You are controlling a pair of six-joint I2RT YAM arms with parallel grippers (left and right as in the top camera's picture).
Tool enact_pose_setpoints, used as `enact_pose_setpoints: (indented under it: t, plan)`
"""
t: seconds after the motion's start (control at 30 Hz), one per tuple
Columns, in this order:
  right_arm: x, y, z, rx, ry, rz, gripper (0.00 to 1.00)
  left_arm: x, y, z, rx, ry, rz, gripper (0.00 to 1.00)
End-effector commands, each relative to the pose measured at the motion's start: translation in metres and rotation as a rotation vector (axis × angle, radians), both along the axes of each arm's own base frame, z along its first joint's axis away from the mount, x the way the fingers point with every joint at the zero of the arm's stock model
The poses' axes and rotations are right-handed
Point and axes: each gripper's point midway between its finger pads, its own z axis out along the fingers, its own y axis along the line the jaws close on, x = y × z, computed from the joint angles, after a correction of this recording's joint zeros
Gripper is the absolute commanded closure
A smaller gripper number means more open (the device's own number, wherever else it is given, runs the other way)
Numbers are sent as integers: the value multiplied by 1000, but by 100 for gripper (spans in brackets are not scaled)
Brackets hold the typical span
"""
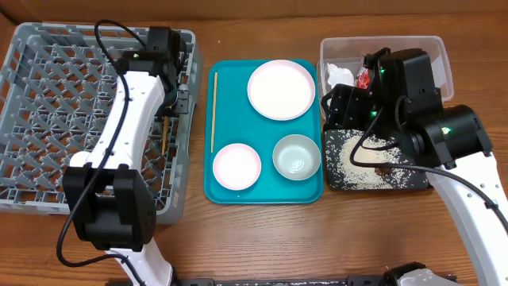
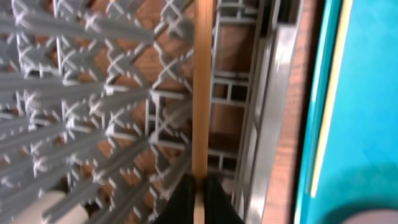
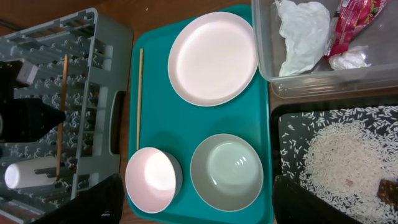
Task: Sort waste into correct bins and load items into the dishwasher
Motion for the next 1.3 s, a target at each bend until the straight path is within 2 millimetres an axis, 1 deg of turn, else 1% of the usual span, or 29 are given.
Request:
enact_pose_setpoints:
  t: [0.0,0.03,0.07,0.1,0.13,0.17,0.2,0.27,0.33,0.37,0.43,0.47,0.53,0.57,0.6,0.67,0.73,0.83,0.9,0.97,1.03,1.1,1.17,1.27]
  plan:
    - [2,1,5,11,-11,-1,23,0,2,-9,33,11,-69,96]
    - [2,1,5,11,-11,-1,23,0,2,-9,33,13,-68,96]
    - [2,1,5,11,-11,-1,23,-1,2,-9,33,14,-68,93]
    - [2,1,5,11,-11,-1,23,-1,2,-8,32,13,-68,86]
    - [2,1,5,11,-11,-1,23,-1,1,-3,30,11,-62,71]
    - [2,1,5,11,-12,-1,23,-1,0,2,24,6,-49,62]
    - [2,1,5,11,-12,-1,23,-1,-3,8,8,3,-47,58]
    - [2,1,5,11,-13,0,23,-2,-16,25,-54,2,-70,56]
    - [2,1,5,11,-12,-1,23,-1,-35,48,-133,-13,-102,56]
    - [2,1,5,11,-12,-1,23,0,-45,58,-173,-26,-120,54]
    - [2,1,5,11,-12,-1,23,3,-67,76,-259,-57,-162,46]
    - [2,1,5,11,-12,0,23,5,-79,81,-304,-72,-186,44]
    - [2,1,5,11,-12,-1,23,8,-100,84,-369,-92,-229,49]
    - [2,1,5,11,-12,-1,22,10,-107,81,-380,-93,-240,51]
    - [2,1,5,11,-11,0,23,12,-110,77,-371,-95,-227,53]
    - [2,1,5,11,-11,0,22,16,-108,60,-322,-94,-142,55]
    - [2,1,5,11,-11,0,22,20,-105,36,-263,-88,-65,54]
    - [2,1,5,11,-11,-1,22,24,-110,-2,-233,-44,-51,55]
    - [2,1,5,11,-12,-1,22,25,-113,-26,-230,-1,-20,58]
    - [2,1,5,11,-12,-1,22,27,-114,-48,-225,34,0,64]
    - [2,1,5,11,-12,0,22,30,-115,-69,-220,61,10,67]
    - [2,1,5,11,-11,0,22,31,-114,-86,-211,83,14,69]
    - [2,1,5,11,-10,0,22,31,-109,-99,-181,94,50,68]
    - [2,1,4,11,-10,0,22,31,-103,-109,-148,103,79,68]
